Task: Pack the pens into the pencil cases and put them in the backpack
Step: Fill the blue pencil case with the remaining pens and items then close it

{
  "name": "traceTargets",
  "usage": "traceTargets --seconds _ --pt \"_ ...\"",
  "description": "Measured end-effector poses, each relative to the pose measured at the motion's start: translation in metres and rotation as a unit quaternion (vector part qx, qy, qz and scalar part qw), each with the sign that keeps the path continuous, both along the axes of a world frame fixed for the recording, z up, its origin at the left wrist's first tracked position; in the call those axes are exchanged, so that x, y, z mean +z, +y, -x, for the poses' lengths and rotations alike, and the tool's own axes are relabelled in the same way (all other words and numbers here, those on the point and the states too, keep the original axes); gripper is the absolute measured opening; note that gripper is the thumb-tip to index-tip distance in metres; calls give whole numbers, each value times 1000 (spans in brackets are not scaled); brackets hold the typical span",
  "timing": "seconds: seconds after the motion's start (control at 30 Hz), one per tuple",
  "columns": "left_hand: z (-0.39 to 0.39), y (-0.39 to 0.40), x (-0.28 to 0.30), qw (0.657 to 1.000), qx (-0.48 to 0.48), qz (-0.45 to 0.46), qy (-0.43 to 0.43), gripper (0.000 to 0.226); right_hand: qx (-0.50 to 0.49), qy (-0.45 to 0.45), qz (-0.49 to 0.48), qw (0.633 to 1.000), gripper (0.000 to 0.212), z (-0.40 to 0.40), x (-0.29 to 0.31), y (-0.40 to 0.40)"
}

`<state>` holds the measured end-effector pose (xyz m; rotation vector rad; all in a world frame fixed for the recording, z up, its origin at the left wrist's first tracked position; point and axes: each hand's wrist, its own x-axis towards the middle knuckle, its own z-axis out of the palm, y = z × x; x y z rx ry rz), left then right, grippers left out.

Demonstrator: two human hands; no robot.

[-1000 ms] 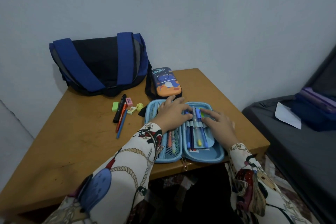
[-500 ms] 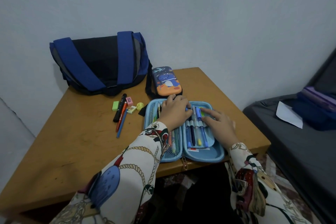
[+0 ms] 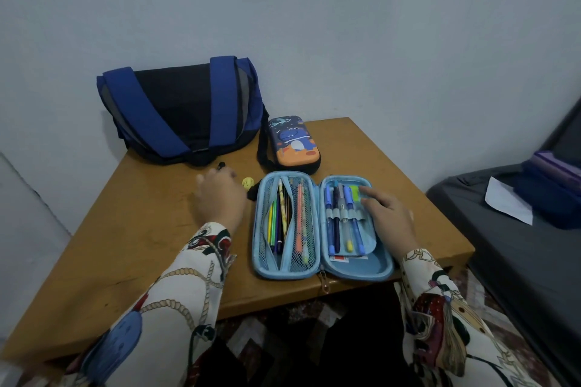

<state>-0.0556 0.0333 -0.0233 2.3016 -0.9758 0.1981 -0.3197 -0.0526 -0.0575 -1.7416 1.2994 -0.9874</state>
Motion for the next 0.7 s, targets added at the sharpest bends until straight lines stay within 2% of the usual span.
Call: traceTargets --seconds 0.13,0.33,0.47,0.53,0.6,0.7 --pt "-13 15 -10 996 50 -66 -21 25 0 3 -2 1000 30 0 1 2" --pt "-13 19 -14 992 29 -101 -72 24 -1 -5 -14 1000 21 -1 -1 1" --pt "-8 15 -4 970 -3 -195 -144 25 -4 -14 -17 1000 19 1 0 0" --pt "-7 13 2 962 -14 -224 -152 25 -4 -12 -20 1000 19 1 -1 -1" --pt "-7 11 6 965 -16 -219 -145 24 -10 -12 -21 1000 22 0 -1 -2" --pt "-6 10 13 990 -31 -109 -83 22 -13 -13 -22 1000 24 1 -4 -3"
